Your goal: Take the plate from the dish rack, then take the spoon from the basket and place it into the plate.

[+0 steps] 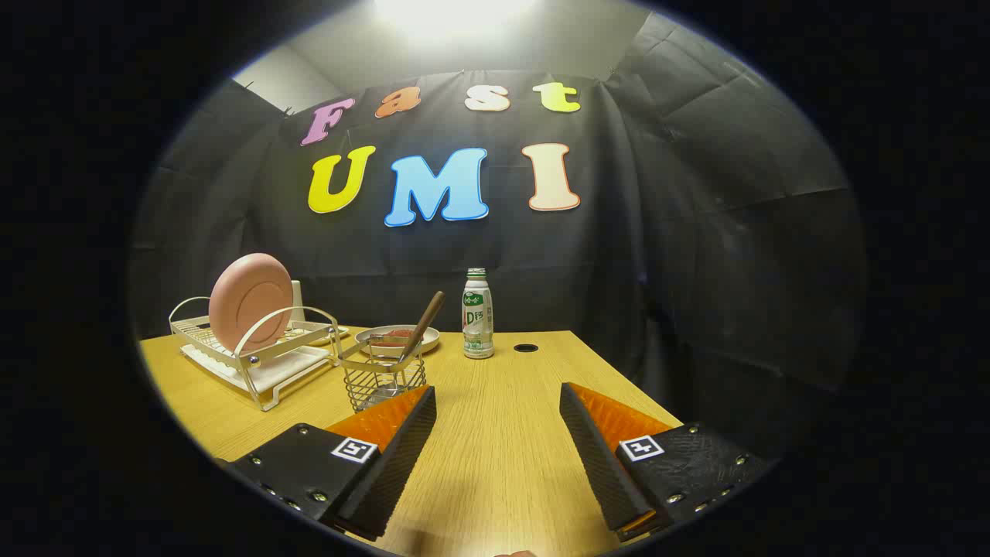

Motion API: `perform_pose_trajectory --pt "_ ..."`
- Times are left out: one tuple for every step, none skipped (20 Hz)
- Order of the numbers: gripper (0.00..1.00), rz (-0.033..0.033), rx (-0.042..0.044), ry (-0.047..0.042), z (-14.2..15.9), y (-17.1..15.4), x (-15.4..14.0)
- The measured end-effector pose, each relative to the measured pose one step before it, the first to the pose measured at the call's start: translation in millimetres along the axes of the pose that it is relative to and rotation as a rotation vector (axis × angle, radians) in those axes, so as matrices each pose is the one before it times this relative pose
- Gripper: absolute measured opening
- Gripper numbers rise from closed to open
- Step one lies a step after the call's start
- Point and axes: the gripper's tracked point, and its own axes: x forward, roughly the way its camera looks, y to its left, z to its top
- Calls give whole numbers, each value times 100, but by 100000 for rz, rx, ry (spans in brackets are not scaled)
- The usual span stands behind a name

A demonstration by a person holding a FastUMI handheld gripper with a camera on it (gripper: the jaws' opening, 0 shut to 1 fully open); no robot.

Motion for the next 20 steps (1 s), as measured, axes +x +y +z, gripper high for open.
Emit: perform_pose_trajectory --pt "98 166 -227 -208 139 18 55" --pt "98 -188 415 -312 93 -179 492" --pt "98 -86 492 348 -146 31 407" --pt "98 -157 578 -178 75 -135 699" --pt "98 521 948 18 103 40 840" --pt "98 -157 1032 223 34 -200 975" --pt "98 -434 1074 -960 295 -153 975" --pt "98 -976 699 -1425 343 -290 924" --pt "98 -1125 784 -1912 595 -336 869" --pt "98 -1149 751 -1850 458 -263 925" --pt "98 -1442 64 -1383 531 -381 808" --pt "98 -1982 -485 -1181 534 -653 680" --pt "98 -1659 -322 -1738 926 -641 440" --pt "98 -1759 -499 -1996 1054 -674 170" --pt "98 -1905 -1043 -1573 985 -803 60" --pt "98 -1711 -1068 -1281 722 -744 -112" --pt "98 -1446 -848 -386 752 -678 -299" --pt "98 -1275 -435 161 586 -630 -453" --pt "98 -1179 -350 332 569 -506 -695" --pt "98 -1278 -677 211 532 -500 -802"
